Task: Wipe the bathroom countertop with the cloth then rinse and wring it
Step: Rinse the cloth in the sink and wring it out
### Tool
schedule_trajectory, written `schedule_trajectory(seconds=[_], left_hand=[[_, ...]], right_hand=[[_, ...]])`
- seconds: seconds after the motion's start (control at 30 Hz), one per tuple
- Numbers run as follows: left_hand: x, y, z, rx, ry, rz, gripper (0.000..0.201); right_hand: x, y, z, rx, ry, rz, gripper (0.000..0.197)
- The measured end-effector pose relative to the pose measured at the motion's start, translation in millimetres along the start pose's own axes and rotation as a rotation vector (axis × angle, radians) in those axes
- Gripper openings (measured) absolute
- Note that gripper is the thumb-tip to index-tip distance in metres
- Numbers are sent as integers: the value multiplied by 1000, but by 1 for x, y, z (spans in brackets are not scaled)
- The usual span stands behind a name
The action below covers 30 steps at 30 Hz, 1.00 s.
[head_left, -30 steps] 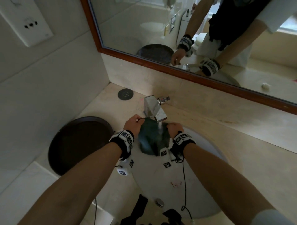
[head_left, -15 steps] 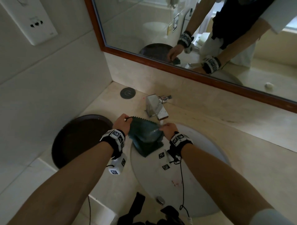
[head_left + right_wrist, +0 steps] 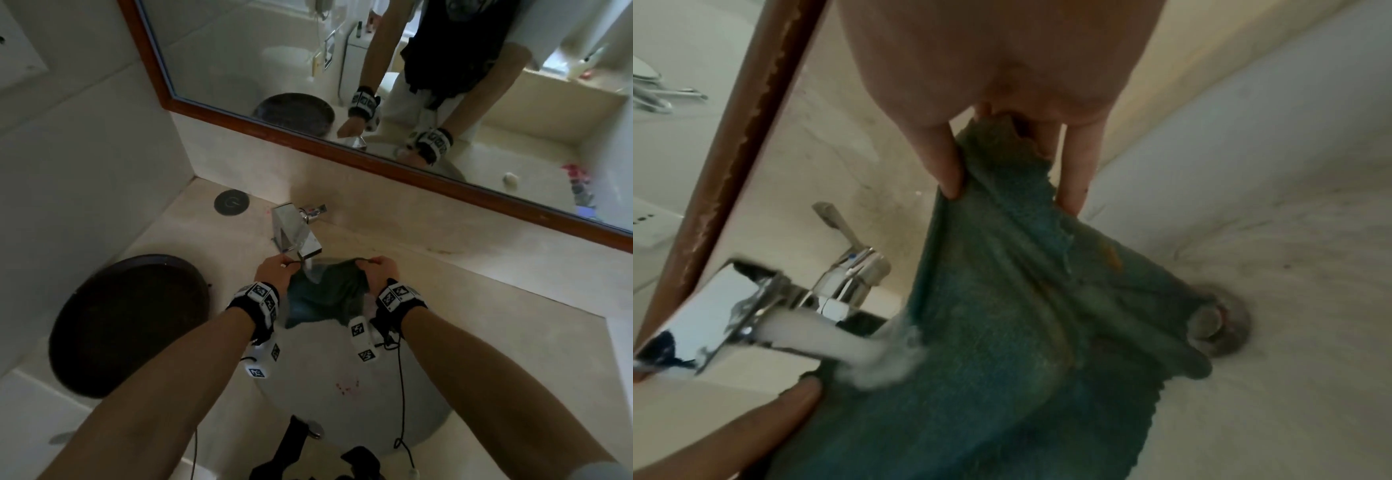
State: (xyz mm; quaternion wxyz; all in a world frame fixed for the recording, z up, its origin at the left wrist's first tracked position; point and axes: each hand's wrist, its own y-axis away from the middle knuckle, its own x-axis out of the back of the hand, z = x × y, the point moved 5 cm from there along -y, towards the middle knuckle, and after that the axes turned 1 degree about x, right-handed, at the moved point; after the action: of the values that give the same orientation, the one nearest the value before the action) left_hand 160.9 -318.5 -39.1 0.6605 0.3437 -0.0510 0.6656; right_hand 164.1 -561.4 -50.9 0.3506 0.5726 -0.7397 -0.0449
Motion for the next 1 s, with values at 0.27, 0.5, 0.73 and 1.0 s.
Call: schedule_trajectory(seconds=[0.27,0.5,0.73,1.0], left_hand=[[-22,-5,13,-5,46,-31,27],[-3,-2,4,35,103,-39,33],[41,23,-15,5,-62,18,34],[71,38,-34,-55,-188,83,29]], right_hand=[[27,-13,9,-72,-31,96,16],[8,-22,9,-47,-61,20,21],[-49,17,-24,53,-70,-146,13],[-103,35,-28,157,-63,-295,9]])
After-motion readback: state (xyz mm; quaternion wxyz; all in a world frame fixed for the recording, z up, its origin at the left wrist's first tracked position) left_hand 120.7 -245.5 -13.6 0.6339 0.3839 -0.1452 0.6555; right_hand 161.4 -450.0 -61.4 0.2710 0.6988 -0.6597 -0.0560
